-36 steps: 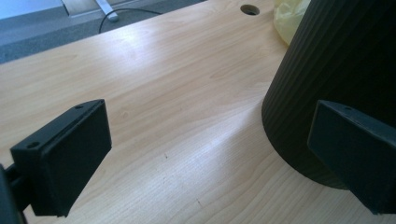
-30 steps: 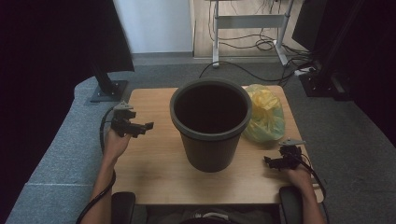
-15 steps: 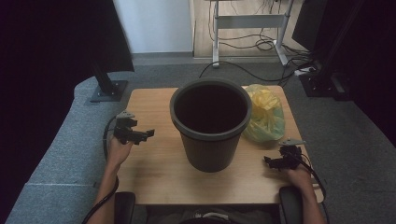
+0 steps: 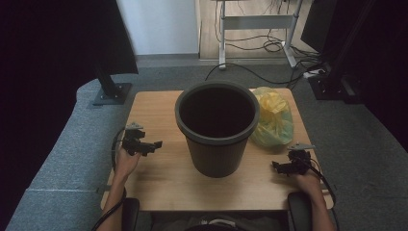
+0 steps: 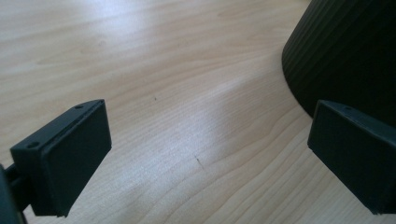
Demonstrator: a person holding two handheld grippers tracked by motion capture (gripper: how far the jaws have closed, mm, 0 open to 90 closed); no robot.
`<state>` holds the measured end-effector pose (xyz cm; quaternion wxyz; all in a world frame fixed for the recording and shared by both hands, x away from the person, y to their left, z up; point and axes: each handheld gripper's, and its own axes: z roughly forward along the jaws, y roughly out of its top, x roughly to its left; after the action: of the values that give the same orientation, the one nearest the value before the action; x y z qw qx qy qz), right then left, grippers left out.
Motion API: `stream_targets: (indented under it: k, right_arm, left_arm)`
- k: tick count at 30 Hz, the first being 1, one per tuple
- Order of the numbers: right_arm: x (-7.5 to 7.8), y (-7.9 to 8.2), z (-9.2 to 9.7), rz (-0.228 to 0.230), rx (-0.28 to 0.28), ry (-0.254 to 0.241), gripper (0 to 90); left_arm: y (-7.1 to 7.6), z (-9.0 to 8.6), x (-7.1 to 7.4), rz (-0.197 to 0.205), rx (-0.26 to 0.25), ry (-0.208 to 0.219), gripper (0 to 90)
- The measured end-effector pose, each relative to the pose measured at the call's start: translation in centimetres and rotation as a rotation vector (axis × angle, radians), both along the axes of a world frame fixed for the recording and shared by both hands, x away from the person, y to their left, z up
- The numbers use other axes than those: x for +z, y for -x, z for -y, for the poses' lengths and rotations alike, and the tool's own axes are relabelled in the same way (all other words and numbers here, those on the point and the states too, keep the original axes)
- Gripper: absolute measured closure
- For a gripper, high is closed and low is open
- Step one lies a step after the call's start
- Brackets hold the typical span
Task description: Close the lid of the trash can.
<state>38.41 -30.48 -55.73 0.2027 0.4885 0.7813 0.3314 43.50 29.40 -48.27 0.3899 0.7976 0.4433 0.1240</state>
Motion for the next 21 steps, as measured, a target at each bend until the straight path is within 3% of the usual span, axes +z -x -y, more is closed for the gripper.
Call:
stream_targets:
  k: [11, 21]
  right_arm:
    - [0.0, 0.0, 0.0, 0.0, 0.0, 0.0, 0.0]
    - [0.0, 0.0, 0.0, 0.0, 0.0, 0.0, 0.0]
  left_arm:
    - [0.3, 0.5, -2.8, -0.042, -0.004, -0.02, 0.0]
    - [0.6, 1.6, -5.5, -0.088, -0.027, -0.081, 0.0]
